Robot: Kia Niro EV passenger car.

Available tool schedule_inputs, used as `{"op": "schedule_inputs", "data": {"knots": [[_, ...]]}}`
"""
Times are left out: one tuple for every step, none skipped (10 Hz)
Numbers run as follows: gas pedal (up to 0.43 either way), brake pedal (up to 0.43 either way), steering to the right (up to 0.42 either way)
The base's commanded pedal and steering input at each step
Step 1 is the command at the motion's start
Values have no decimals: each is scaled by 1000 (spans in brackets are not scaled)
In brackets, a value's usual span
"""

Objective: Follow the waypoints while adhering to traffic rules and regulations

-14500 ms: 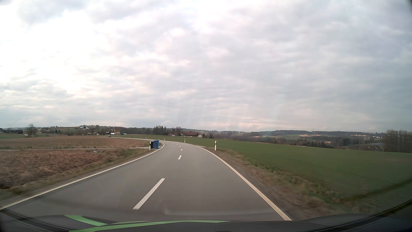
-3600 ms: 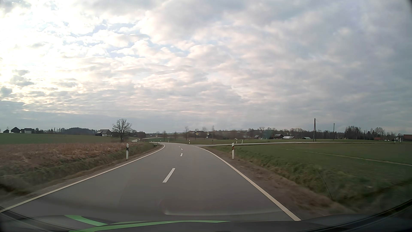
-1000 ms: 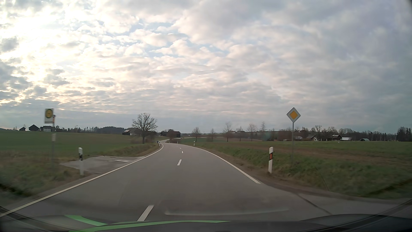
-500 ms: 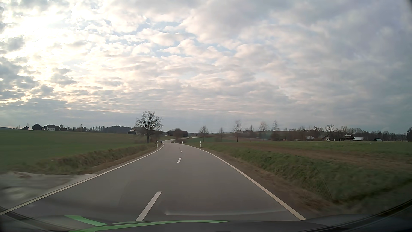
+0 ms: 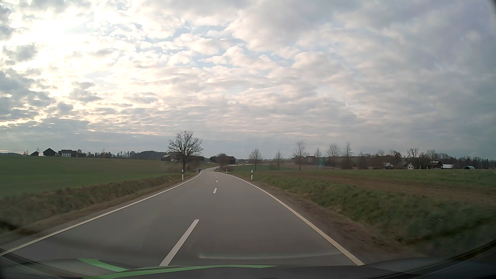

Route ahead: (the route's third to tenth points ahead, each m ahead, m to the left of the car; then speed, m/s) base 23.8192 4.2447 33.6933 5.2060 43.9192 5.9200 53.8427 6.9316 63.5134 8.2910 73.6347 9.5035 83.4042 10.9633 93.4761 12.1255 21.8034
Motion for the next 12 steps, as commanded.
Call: {"op": "schedule_inputs", "data": {"knots": [[197, 0, -18], [197, 0, -18], [209, 0, -18], [209, 0, -18], [209, 0, -18], [209, 0, -18], [209, 0, -18], [209, 0, -18], [209, 0, -18], [209, 0, -18], [209, 0, -18], [209, 0, -18]]}}
